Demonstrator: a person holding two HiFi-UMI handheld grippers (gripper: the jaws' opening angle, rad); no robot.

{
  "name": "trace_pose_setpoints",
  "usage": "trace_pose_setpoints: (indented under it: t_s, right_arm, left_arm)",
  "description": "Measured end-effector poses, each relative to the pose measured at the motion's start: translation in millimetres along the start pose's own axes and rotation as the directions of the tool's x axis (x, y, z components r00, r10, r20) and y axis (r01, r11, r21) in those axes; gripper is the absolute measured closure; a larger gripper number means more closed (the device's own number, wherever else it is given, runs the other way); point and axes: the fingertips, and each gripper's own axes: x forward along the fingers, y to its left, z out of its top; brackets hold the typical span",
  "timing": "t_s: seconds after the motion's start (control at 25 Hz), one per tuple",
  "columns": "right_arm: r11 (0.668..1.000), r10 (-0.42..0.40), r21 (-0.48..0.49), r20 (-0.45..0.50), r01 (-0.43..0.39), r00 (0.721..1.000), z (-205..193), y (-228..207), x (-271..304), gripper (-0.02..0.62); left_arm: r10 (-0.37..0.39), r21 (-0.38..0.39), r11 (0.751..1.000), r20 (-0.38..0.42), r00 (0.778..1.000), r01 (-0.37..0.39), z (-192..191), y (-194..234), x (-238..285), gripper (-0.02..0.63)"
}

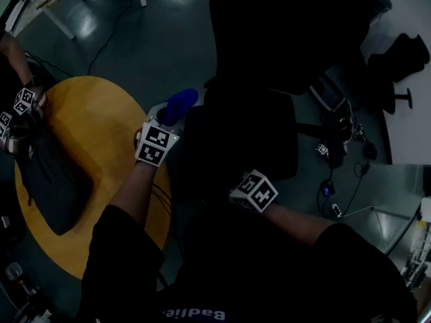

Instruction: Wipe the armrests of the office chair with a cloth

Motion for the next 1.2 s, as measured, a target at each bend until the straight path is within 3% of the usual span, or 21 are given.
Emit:
trace_pose_setpoints:
  t_s: [0.2,0.4,1.2]
  right_arm:
    - [1.0,0.006,0.015,-0.007,-0.006,1.0,-4.6,3.8,10.4,0.591]
    - [1.0,0.004,0.02,-0.019,-0.003,1.0,-12.5,-0.5,18.4,0.591]
    - [0.998,0.054,0.044,-0.039,-0.052,0.998,-25.2,-9.2,13.6,0.591]
  left_arm:
    - [-0.055,0.022,0.998,-0.051,0.997,0.056,-12.9,-9.3,19.0,0.476]
    - [-0.071,0.022,0.997,-0.051,0.996,0.072,-17.0,-13.3,26.2,0.476]
    - [-0.038,0.0,0.999,-0.098,0.994,0.038,-32.5,-71.4,-9.1,0.477]
